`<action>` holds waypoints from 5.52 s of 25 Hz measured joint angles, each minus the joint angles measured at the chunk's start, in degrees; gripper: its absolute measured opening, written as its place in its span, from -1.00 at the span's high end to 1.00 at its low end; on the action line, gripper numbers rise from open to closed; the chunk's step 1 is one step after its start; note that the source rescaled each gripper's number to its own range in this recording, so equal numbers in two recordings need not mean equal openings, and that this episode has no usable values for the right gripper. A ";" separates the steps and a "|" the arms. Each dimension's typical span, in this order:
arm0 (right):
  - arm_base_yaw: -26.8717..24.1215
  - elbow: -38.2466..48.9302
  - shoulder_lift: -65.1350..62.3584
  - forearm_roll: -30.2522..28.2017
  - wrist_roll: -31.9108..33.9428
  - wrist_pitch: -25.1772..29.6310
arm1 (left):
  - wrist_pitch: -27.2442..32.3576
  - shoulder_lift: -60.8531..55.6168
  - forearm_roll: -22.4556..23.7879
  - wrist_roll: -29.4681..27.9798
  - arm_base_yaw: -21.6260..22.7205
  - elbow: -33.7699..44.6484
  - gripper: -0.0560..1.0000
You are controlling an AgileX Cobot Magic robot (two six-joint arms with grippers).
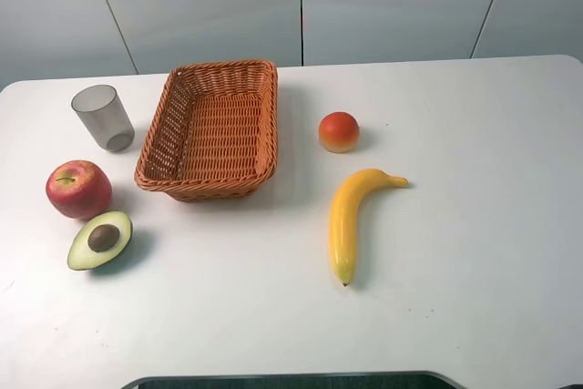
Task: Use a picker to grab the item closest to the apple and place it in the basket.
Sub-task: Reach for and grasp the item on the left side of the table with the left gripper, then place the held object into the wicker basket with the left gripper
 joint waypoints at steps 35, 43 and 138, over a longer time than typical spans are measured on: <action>0.00 0.00 0.00 0.00 0.00 0.00 | -6.95 50.79 3.61 1.99 -0.10 -4.19 -1.00; 0.00 0.00 0.00 0.00 0.00 0.00 | -17.32 70.07 5.36 2.10 -4.35 -4.19 -1.00; 0.00 0.00 0.00 0.00 1.06 0.00 | -49.82 98.18 15.50 -4.72 -7.90 1.05 0.88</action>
